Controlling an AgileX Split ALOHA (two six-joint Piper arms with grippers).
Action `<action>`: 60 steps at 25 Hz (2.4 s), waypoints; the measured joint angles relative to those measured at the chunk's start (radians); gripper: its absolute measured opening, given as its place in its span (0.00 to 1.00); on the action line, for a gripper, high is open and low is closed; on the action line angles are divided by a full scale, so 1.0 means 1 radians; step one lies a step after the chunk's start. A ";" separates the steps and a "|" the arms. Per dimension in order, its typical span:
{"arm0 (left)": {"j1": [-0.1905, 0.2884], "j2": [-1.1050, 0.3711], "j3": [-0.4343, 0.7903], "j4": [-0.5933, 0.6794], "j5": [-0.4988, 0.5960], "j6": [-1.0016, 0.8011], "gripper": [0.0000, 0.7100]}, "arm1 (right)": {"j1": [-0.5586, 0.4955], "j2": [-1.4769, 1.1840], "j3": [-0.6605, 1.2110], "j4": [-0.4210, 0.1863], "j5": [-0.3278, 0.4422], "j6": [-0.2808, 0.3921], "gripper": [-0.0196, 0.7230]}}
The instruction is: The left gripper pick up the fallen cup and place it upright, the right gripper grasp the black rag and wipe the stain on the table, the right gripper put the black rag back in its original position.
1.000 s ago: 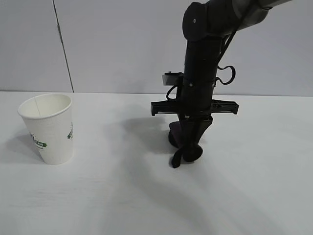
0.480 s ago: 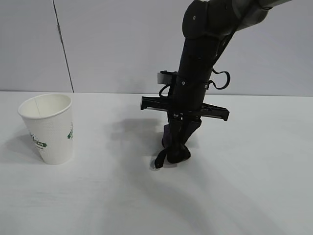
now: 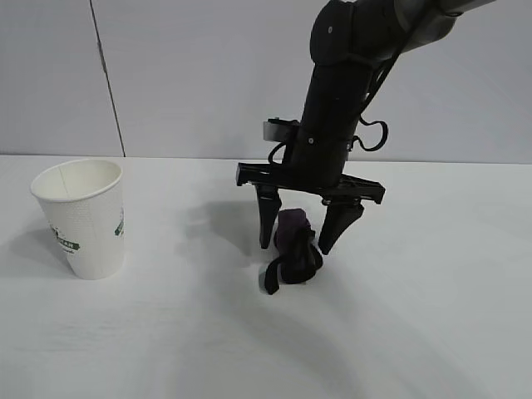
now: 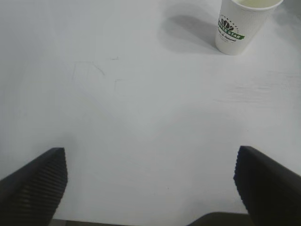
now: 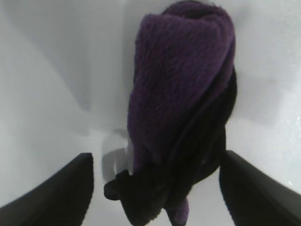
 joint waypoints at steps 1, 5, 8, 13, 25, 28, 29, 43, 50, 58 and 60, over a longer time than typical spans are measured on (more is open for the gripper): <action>0.000 0.000 0.000 0.000 0.000 0.000 0.98 | 0.000 -0.002 0.000 0.009 0.000 0.004 0.82; 0.000 0.000 0.000 0.000 0.000 0.000 0.98 | 0.000 -0.040 -0.017 0.031 0.010 0.011 0.84; 0.000 0.000 0.000 0.000 0.000 0.000 0.98 | 0.000 -0.094 -0.066 0.029 0.054 0.011 0.84; 0.000 0.000 0.000 0.000 0.000 0.000 0.98 | 0.000 -0.215 -0.101 0.026 0.111 0.011 0.84; 0.000 0.000 0.001 0.000 0.000 0.000 0.98 | 0.000 -0.603 -0.103 0.023 0.139 -0.007 0.84; 0.000 0.000 0.001 0.000 0.000 0.000 0.98 | 0.000 -0.707 -0.103 0.023 0.149 -0.015 0.84; 0.000 0.000 0.001 0.000 0.000 0.000 0.98 | 0.000 -0.744 -0.104 0.023 0.154 -0.020 0.84; 0.000 0.000 0.001 0.000 0.000 0.000 0.98 | 0.004 -1.488 0.294 -0.094 0.164 -0.126 0.84; 0.000 0.000 0.001 0.000 0.000 0.000 0.98 | 0.004 -1.891 0.550 -0.158 0.164 -0.131 0.84; 0.000 0.000 0.001 0.000 0.000 0.000 0.98 | -0.033 -2.103 0.877 -0.173 0.119 -0.134 0.84; 0.000 0.000 0.001 0.000 0.000 0.000 0.98 | -0.057 -2.127 0.965 -0.177 0.094 -0.144 0.84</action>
